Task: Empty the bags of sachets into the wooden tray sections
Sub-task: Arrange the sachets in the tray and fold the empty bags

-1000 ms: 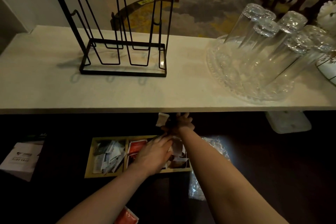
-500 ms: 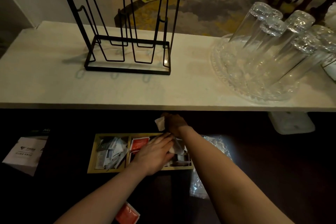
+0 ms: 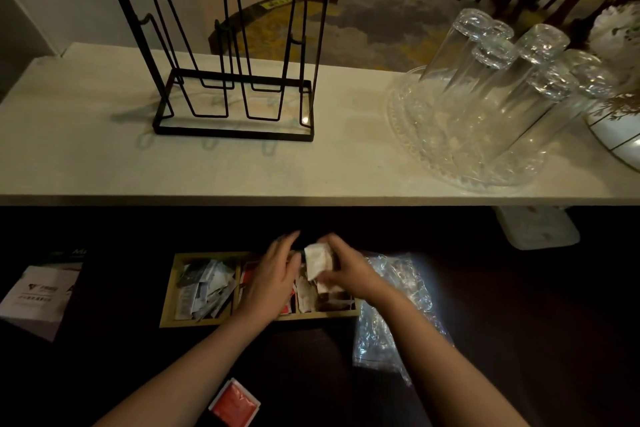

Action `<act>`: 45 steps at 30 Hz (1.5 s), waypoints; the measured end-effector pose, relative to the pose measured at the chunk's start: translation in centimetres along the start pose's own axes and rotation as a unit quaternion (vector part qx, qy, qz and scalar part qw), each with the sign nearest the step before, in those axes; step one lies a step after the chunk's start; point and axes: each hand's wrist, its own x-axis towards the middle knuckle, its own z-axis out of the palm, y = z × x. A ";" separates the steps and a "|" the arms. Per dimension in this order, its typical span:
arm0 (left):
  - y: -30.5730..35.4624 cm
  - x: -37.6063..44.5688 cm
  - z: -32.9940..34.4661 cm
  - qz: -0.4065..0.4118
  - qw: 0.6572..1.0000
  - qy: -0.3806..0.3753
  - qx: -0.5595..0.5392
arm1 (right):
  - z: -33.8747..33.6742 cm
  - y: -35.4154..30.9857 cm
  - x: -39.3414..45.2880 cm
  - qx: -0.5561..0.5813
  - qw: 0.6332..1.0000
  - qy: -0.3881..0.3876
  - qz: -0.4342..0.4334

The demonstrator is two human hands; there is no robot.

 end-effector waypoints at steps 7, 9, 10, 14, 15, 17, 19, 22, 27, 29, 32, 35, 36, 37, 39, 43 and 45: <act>-0.6 -2.1 2.5 0.089 0.967 -0.114 0.212 | 2.9 3.3 -1.0 -0.121 0.985 0.086 -0.083; -0.7 -2.4 2.8 0.089 0.952 -0.114 0.270 | 2.8 3.7 -1.9 -0.024 0.982 0.152 -0.106; -0.9 -2.4 3.0 0.085 0.946 -0.118 0.291 | 2.7 4.1 -2.3 0.029 0.974 0.197 -0.109; -1.3 -2.4 3.7 0.097 0.922 -0.106 0.359 | 3.3 5.2 -3.8 0.078 0.965 0.245 -0.055; -1.4 -2.3 3.9 0.104 0.919 -0.105 0.366 | 4.1 5.4 -3.9 0.039 0.971 0.229 -0.051; -1.4 -2.3 4.1 0.113 0.914 -0.119 0.371 | 6.0 5.5 -3.6 -0.088 0.970 0.220 -0.058; -1.4 -2.1 4.3 0.121 0.912 -0.136 0.369 | 7.1 5.3 -2.7 -0.205 0.946 0.240 -0.068; -1.4 -1.7 4.0 0.139 0.923 -0.143 0.329 | 7.5 5.2 -0.9 -0.312 0.911 0.260 -0.063; -0.1 -1.0 1.4 0.036 0.983 -0.151 0.100 | 7.5 5.3 0.0 -0.379 0.879 0.283 -0.062; 0.6 -1.0 0.0 -0.005 0.994 -0.104 0.029 | 7.4 5.3 -0.1 -0.387 0.876 0.282 -0.062; -0.2 -2.2 -2.5 0.018 0.999 0.008 0.037 | 7.4 5.3 0.0 -0.389 0.876 0.279 -0.057; -3.0 -5.2 -4.7 0.034 0.991 0.036 0.121 | 7.4 5.4 -0.1 -0.393 0.877 0.271 -0.055; -4.0 -6.4 -5.2 0.035 0.986 0.022 0.163 | 7.4 5.4 -0.1 -0.396 0.875 0.271 -0.056; -5.1 -7.6 -5.6 0.037 0.978 0.006 0.203 | 7.4 5.3 -0.2 -0.398 0.875 0.270 -0.055; -6.6 -9.4 -6.3 0.036 0.964 -0.033 0.262 | 7.4 5.2 -0.2 -0.396 0.876 0.273 -0.049; -8.2 -11.2 -6.7 0.038 0.937 -0.088 0.335 | 7.6 5.1 -0.5 -0.397 0.875 0.273 -0.051; -8.0 -11.7 -6.5 0.033 0.930 -0.096 0.354 | 7.7 5.1 -0.7 -0.392 0.876 0.277 -0.051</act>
